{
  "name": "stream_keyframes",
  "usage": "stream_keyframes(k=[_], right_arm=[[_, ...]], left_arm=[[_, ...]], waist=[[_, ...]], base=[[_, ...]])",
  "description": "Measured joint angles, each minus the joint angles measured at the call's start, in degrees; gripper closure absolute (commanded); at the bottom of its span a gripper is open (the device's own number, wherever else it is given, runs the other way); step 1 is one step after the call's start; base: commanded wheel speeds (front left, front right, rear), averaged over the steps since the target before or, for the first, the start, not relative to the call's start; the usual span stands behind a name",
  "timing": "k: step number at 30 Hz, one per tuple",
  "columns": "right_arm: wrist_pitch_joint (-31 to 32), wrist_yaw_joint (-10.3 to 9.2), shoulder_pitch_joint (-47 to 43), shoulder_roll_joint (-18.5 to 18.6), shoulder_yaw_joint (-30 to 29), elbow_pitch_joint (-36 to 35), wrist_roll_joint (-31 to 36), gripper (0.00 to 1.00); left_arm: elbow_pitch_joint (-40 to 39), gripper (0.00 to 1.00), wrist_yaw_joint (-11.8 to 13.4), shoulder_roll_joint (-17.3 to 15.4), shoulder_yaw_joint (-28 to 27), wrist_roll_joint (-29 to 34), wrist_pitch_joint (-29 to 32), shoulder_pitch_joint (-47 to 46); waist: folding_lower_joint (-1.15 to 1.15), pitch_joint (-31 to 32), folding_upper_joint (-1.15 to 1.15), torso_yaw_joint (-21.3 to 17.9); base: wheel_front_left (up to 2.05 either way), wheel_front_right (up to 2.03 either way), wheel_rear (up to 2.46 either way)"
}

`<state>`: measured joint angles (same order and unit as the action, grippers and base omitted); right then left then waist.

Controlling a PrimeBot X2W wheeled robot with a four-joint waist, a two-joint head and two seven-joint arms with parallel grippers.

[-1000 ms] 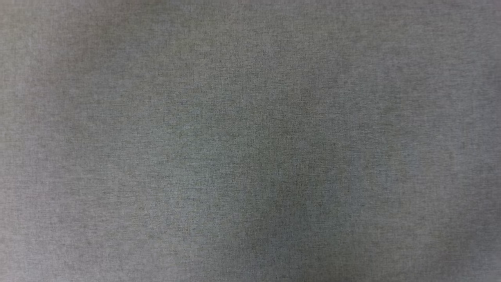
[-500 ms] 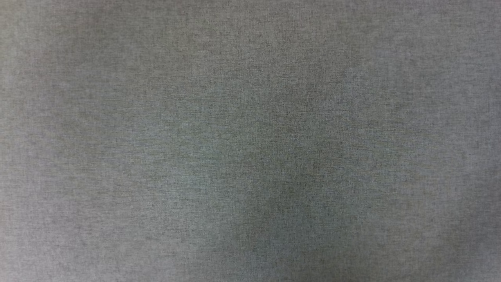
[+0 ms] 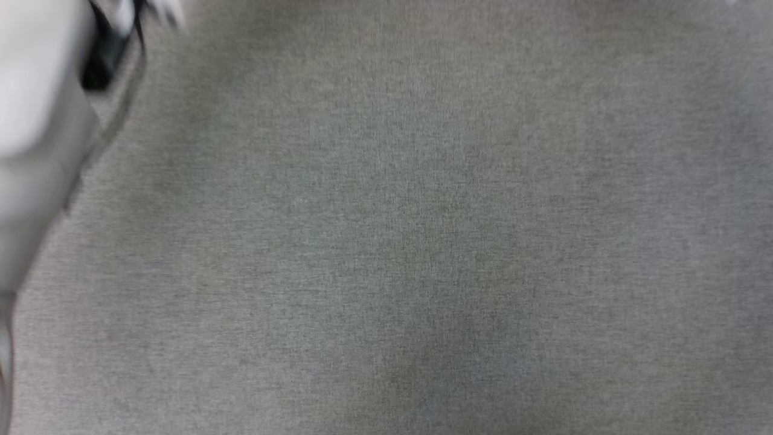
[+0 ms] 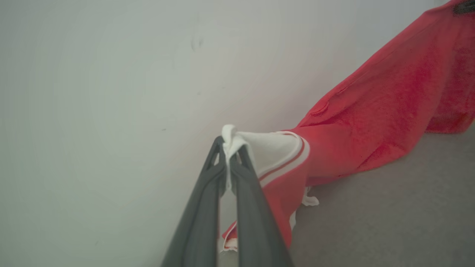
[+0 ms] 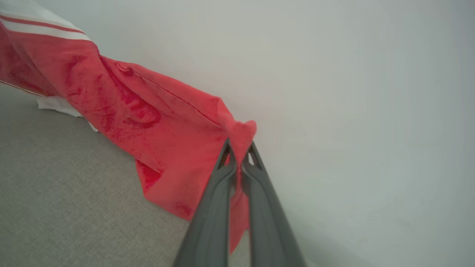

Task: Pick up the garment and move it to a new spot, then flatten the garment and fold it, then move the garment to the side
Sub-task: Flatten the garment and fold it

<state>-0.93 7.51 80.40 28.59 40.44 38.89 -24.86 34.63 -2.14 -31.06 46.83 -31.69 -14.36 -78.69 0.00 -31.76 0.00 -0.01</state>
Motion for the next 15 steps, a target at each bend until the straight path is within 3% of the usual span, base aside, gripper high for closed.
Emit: stream_keyframes(k=[15], right_arm=[[2.86, 0.00, -34.39, 10.46, 0.58, -15.75, -7.65, 1.00]], left_arm=[[-20.03, 1.00, 6.90, -10.07, 3.54, -6.77, -0.36, 37.11]], waist=[[-0.01, 12.22, 0.00, 0.18]], base=[[0.00, 0.00, 0.00]])
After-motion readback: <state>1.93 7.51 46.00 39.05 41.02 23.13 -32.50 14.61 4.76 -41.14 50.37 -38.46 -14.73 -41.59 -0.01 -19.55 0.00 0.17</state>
